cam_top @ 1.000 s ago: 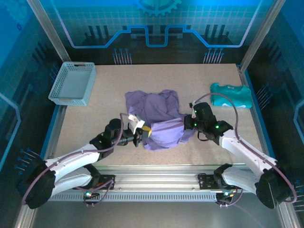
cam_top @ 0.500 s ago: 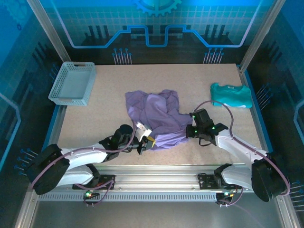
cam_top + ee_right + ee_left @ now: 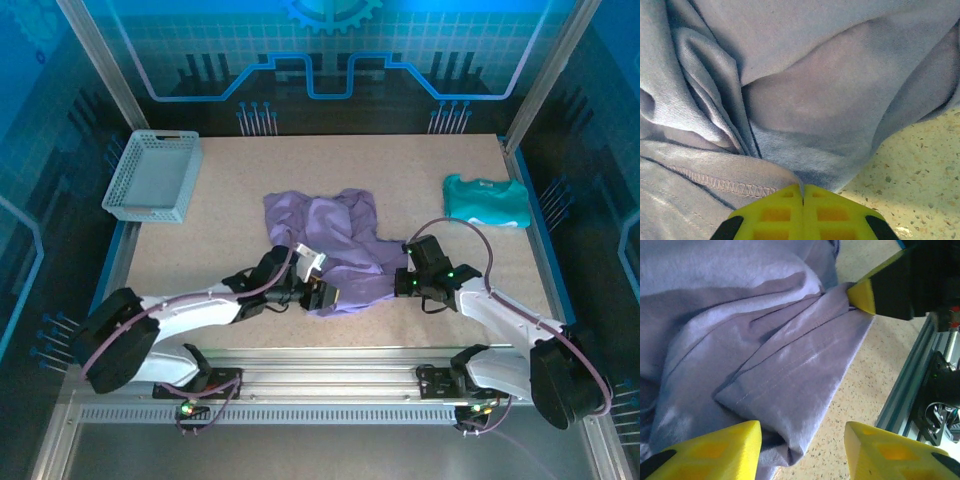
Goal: Fold the inside-out t-shirt
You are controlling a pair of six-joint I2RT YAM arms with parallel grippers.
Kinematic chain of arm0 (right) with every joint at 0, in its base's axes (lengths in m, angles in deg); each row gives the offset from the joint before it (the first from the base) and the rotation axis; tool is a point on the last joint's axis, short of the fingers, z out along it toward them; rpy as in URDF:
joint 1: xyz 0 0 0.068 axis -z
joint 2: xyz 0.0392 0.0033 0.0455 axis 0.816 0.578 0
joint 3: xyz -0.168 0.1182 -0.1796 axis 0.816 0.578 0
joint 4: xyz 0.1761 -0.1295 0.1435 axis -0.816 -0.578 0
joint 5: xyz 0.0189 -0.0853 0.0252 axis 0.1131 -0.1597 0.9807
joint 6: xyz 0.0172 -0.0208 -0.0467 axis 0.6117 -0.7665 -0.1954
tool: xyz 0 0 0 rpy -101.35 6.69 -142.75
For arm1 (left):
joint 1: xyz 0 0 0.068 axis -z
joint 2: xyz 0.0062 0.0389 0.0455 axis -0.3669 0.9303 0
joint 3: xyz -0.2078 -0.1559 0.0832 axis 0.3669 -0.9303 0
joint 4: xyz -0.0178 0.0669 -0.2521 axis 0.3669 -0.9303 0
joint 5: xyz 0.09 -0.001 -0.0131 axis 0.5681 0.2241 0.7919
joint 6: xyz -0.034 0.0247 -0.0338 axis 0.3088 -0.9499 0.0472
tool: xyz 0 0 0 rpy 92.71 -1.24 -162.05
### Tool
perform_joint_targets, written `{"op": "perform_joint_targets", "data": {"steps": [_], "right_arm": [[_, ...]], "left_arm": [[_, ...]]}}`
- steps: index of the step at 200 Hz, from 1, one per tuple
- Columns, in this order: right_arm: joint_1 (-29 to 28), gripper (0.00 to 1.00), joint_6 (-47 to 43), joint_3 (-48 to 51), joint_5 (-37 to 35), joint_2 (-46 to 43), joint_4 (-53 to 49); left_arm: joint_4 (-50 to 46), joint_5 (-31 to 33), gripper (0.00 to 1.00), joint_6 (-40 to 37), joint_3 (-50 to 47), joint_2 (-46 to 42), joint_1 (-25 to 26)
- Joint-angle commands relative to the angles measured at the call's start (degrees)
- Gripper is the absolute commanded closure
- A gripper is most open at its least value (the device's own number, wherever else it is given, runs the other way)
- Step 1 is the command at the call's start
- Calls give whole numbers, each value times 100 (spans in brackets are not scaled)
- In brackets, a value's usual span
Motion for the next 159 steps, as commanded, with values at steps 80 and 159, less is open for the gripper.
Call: {"op": "perform_joint_targets", "data": {"steps": [80,159], "right_arm": [[65,99,-34,65,66,-167,33],[62,99,-56,87,52,-199,13]], "left_arm": [[-1562,239,47,1453,871,1010,30],[-1139,-36,58,1429,1414,1578,29]]}}
